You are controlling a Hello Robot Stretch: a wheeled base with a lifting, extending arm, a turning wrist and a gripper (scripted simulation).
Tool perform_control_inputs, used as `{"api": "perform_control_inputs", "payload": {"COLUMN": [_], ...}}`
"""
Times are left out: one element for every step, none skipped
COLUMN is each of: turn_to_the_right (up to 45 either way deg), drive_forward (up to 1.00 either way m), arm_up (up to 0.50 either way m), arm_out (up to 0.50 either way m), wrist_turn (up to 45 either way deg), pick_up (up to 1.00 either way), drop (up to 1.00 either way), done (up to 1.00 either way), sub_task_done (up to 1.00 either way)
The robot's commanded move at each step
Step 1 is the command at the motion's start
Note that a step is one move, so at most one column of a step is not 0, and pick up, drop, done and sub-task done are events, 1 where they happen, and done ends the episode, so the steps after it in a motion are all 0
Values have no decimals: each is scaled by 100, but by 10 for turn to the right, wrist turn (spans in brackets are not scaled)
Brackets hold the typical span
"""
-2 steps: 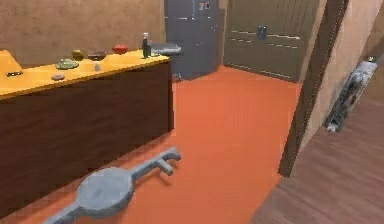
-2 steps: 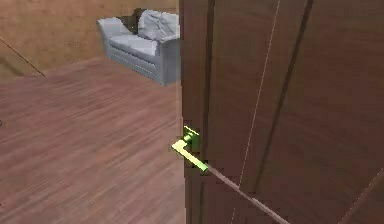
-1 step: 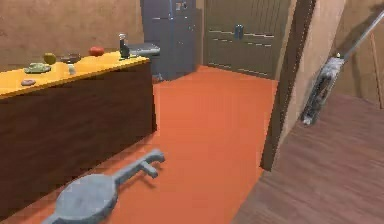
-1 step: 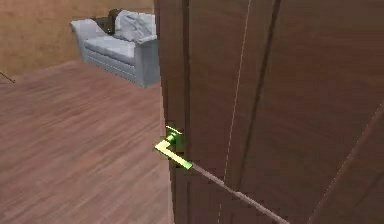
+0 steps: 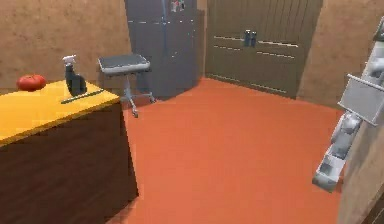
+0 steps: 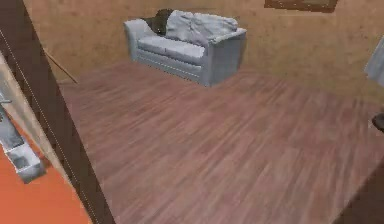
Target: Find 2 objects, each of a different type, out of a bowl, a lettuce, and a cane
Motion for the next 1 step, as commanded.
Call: {"api": "perform_control_inputs", "payload": {"turn_to_the_right": [0], "drive_forward": [70], "arm_up": [0], "arm_out": [0], "wrist_turn": [0], "pick_up": [0], "drop": [0], "done": [0], "sub_task_done": [0]}}
